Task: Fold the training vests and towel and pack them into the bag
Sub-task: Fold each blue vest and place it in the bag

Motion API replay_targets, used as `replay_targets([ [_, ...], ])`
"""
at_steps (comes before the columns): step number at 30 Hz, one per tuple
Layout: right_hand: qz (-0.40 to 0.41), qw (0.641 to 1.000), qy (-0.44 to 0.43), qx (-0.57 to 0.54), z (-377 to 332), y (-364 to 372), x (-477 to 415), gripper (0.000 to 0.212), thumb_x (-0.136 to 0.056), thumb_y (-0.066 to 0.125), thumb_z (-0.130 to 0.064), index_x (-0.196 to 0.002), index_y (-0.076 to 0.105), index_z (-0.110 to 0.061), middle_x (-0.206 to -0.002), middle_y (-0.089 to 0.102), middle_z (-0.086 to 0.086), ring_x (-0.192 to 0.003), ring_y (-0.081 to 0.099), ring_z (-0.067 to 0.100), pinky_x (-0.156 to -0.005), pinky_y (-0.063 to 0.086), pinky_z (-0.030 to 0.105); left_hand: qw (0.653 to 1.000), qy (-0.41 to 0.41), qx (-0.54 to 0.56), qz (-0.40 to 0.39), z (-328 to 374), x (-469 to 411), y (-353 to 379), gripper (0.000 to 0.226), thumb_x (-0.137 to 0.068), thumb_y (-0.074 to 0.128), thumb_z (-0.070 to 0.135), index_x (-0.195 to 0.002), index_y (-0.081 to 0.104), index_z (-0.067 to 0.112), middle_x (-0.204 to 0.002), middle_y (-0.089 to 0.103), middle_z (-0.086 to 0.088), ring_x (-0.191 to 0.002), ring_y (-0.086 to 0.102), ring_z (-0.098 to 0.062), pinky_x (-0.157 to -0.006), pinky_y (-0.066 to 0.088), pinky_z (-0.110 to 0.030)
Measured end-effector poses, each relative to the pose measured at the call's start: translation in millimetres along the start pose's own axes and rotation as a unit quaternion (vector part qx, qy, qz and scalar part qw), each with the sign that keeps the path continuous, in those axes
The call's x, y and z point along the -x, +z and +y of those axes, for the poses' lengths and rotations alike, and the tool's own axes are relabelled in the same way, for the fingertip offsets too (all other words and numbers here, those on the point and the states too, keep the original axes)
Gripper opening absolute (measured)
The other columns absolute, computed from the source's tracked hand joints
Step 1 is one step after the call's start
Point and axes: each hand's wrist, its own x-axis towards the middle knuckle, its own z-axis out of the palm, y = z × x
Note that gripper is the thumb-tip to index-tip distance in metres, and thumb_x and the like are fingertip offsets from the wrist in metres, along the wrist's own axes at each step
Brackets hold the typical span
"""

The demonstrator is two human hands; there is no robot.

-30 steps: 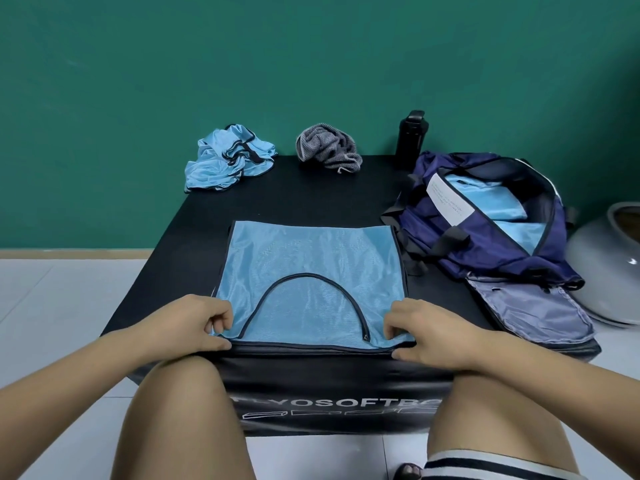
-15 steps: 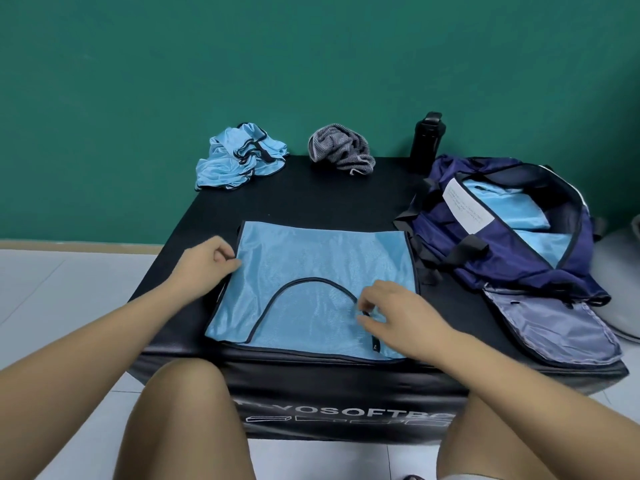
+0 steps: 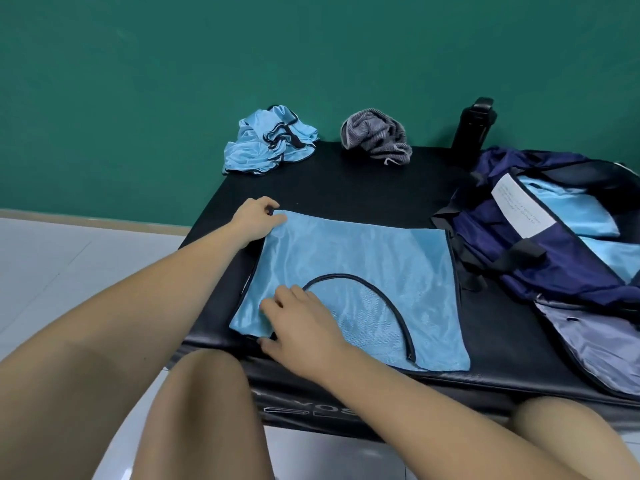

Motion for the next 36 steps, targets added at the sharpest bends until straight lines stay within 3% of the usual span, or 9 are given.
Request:
replay_targets([
  [5, 0.016, 0.999, -0.009, 0.031, -12, 17, -17, 0.046, -0.086, 0.077, -0.048, -0.108, 0.063, -0.010, -0.102, 0.058, 0.010, -0.094, 0.055, 0.032, -0.083, 0.049, 0.045, 0.999, 0.007, -0.033, -0.013, -1, -10, 4, 0.026, -0.083, 0.082, 0.041, -0.105, 0.076, 0.029, -0.114, 0.065, -0.006, -0.089, 0.068, -0.021, -0.071, 0.055, -0.034],
  [9, 0.009, 0.996, -0.011, 0.083, -21, 28, -24, 0.046, -0.082, 0.078, -0.053, -0.102, 0.066, -0.013, -0.094, 0.062, 0.007, -0.086, 0.058, 0.029, -0.077, 0.048, 0.042, 0.998, 0.014, -0.057, -0.012, -3, -15, 6, 0.024, -0.081, 0.084, 0.042, -0.098, 0.073, 0.030, -0.117, 0.059, -0.004, -0.094, 0.065, -0.022, -0.076, 0.056, -0.036],
  [14, -0.033, 0.988, 0.013, 0.148, -33, 34, -32, 0.032, -0.060, 0.086, -0.037, -0.079, 0.066, -0.022, -0.073, 0.060, 0.000, -0.062, 0.057, 0.021, -0.059, 0.038, 0.032, 0.997, 0.029, -0.068, -0.011, 0, -12, 6, 0.020, -0.086, 0.081, 0.036, -0.096, 0.070, 0.023, -0.112, 0.057, -0.002, -0.092, 0.062, -0.021, -0.074, 0.050, -0.034],
  [18, -0.090, 0.977, 0.030, 0.191, -46, 36, -39, 0.033, -0.052, 0.087, -0.030, -0.073, 0.063, -0.023, -0.066, 0.059, -0.001, -0.057, 0.054, 0.018, -0.060, 0.030, 0.033, 0.997, 0.033, -0.073, -0.001, -1, -7, -1, 0.016, -0.088, 0.079, 0.030, -0.093, 0.067, 0.021, -0.100, 0.069, 0.000, -0.093, 0.064, -0.021, -0.069, 0.049, -0.033],
  [23, -0.130, 0.968, 0.038, 0.212, -57, 30, -46, 0.030, -0.054, 0.080, -0.023, -0.078, 0.063, -0.023, -0.069, 0.061, -0.003, -0.060, 0.056, 0.016, -0.063, 0.030, 0.034, 0.997, 0.006, -0.056, 0.044, -18, -1, -27, 0.012, -0.087, 0.074, 0.025, -0.088, 0.064, 0.018, -0.087, 0.067, 0.001, -0.077, 0.057, -0.017, -0.061, 0.042, -0.032],
  [26, -0.111, 0.978, 0.037, 0.171, -64, 31, -51, 0.031, -0.057, 0.083, -0.025, -0.080, 0.064, -0.022, -0.069, 0.062, -0.003, -0.061, 0.058, 0.017, -0.063, 0.032, 0.033, 0.997, -0.024, -0.031, 0.068, -37, 3, -44, 0.013, -0.084, 0.073, 0.024, -0.090, 0.065, 0.015, -0.087, 0.066, -0.001, -0.073, 0.055, -0.019, -0.060, 0.042, -0.032],
  [30, -0.022, 0.999, 0.045, 0.018, -68, 24, -50, 0.021, -0.088, 0.068, -0.026, -0.100, 0.060, -0.011, -0.092, 0.066, 0.010, -0.078, 0.061, 0.030, -0.069, 0.032, 0.038, 0.996, -0.063, 0.000, 0.069, -48, 6, -63, 0.017, -0.085, 0.075, 0.024, -0.095, 0.065, 0.013, -0.091, 0.064, -0.003, -0.076, 0.053, -0.021, -0.063, 0.042, -0.032],
  [33, 0.017, 0.989, 0.083, -0.117, -62, 3, -45, 0.017, -0.094, 0.058, -0.023, -0.102, 0.054, -0.009, -0.101, 0.064, 0.014, -0.081, 0.050, 0.034, -0.068, 0.032, 0.039, 0.995, -0.080, 0.027, 0.057, -36, 3, -73, 0.021, -0.085, 0.076, 0.026, -0.097, 0.062, 0.016, -0.092, 0.059, -0.003, -0.076, 0.050, -0.020, -0.064, 0.039, -0.033],
  [36, 0.036, 0.967, 0.138, -0.213, -49, -15, -37, 0.013, -0.092, 0.056, -0.026, -0.097, 0.052, -0.015, -0.095, 0.063, 0.005, -0.087, 0.056, 0.032, -0.071, 0.046, 0.042, 0.994, -0.076, 0.067, 0.039, -13, -2, -78, 0.029, -0.084, 0.079, 0.027, -0.105, 0.064, 0.012, -0.099, 0.059, -0.004, -0.083, 0.049, -0.021, -0.070, 0.041, -0.035],
])
